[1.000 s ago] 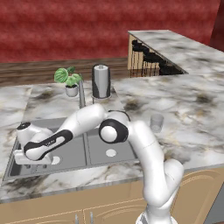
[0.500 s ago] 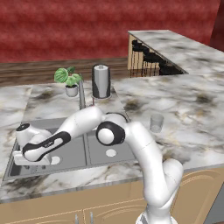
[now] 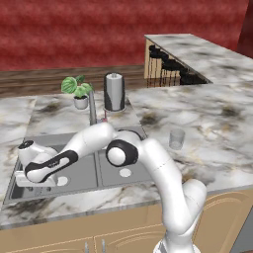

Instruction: Move any existing items from the left basin to the right basin for drying. Then move the glass cup from the counter to the left basin of the sink for washing.

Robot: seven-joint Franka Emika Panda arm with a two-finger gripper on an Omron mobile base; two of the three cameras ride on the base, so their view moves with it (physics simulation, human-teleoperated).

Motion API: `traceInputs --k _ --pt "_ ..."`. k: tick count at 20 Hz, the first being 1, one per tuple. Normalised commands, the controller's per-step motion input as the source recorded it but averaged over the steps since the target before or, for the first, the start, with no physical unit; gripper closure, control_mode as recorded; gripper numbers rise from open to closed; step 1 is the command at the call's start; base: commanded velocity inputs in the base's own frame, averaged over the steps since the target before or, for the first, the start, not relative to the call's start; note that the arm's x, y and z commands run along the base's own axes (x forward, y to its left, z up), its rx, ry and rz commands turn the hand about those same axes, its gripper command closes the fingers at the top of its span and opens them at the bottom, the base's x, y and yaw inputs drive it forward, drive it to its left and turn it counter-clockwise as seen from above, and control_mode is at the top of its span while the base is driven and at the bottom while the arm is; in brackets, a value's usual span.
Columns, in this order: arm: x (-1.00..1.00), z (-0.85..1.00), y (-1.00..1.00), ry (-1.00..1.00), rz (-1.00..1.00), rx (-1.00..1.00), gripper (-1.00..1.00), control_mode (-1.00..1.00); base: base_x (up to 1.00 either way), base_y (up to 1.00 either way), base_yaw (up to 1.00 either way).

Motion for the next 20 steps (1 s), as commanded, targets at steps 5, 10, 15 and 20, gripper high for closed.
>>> traceInputs --k 5,10,15,20 --pt "0.17 -0.08 0.06 0.01 0.0 0.0 -1.0 -1.0 0.0 0.0 0.0" --pt "0.16 -0.1 0.1 0.01 0.0 0.0 -1.0 -1.0 0.0 0.0 0.0" --pt "0.09 -0.09 0.09 0.0 0.0 0.0 -1.0 -1.0 0.0 0.0 0.0" --pt "0.09 -0.1 0.17 0.05 0.0 0.0 1.0 -1.0 0.0 0.0 0.0"
